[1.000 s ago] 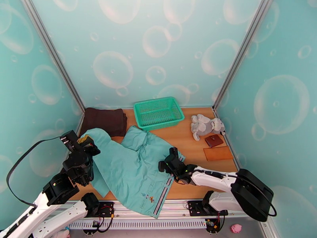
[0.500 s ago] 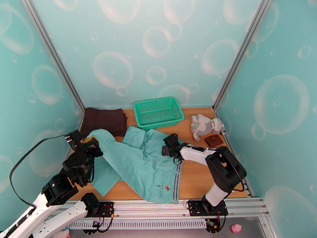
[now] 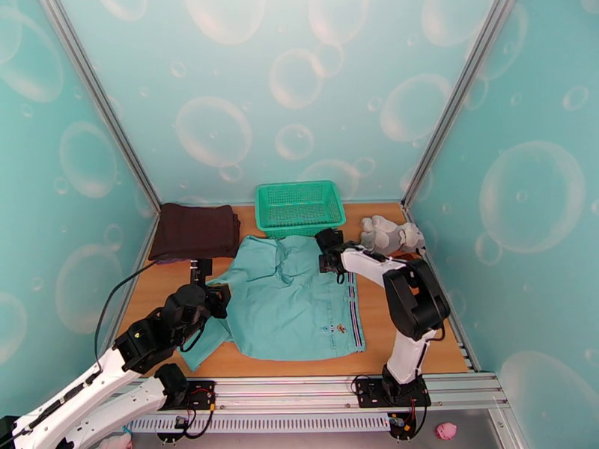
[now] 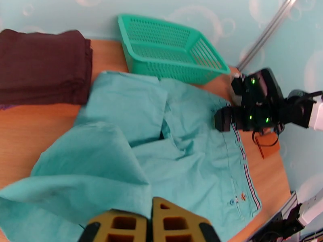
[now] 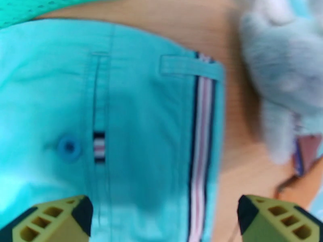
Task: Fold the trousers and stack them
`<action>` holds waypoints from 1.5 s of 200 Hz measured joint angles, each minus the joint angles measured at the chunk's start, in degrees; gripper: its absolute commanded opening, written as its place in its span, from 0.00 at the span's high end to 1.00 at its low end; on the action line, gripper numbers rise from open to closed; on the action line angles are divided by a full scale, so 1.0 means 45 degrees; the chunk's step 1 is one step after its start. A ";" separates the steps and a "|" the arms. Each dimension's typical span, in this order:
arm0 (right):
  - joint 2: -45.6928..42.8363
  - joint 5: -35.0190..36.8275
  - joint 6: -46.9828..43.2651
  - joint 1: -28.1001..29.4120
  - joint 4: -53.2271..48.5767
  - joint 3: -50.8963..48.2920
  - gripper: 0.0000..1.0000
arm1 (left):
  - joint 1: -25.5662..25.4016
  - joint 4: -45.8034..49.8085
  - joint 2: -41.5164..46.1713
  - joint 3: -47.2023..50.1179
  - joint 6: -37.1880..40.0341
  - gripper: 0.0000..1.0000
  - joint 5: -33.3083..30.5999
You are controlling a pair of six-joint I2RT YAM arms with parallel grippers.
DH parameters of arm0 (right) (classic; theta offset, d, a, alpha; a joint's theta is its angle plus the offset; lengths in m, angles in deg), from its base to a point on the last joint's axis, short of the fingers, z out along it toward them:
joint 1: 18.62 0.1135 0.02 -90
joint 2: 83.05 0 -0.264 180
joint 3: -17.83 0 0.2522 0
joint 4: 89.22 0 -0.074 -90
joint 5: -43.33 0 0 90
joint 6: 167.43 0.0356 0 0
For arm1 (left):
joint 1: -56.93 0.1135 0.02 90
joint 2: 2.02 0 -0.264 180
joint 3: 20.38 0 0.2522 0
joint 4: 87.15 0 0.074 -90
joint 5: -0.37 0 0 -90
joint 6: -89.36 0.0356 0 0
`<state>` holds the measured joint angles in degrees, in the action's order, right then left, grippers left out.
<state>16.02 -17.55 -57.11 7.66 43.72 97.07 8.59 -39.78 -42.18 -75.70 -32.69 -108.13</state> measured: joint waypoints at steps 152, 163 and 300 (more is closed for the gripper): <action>-0.4507 -0.2210 0.5459 0.4687 0.2715 -0.7271 0.01 | -0.4750 -0.2934 -0.6130 -0.0695 -0.0884 0.31 -0.0821; -0.4507 -0.2108 0.5498 0.4284 0.2599 -0.7271 0.01 | -0.4741 -0.2380 -0.5649 -0.0738 -0.0991 0.30 -0.1273; -0.6960 -0.0568 0.3929 0.4328 0.0461 -0.5537 0.01 | -0.4512 0.4056 -0.4493 0.1996 -0.8961 0.53 -0.2448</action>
<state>-15.30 -20.10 -39.43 27.13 45.79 72.15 -11.72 -21.53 -62.40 -66.72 -73.02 -119.15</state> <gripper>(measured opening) 0.994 0.470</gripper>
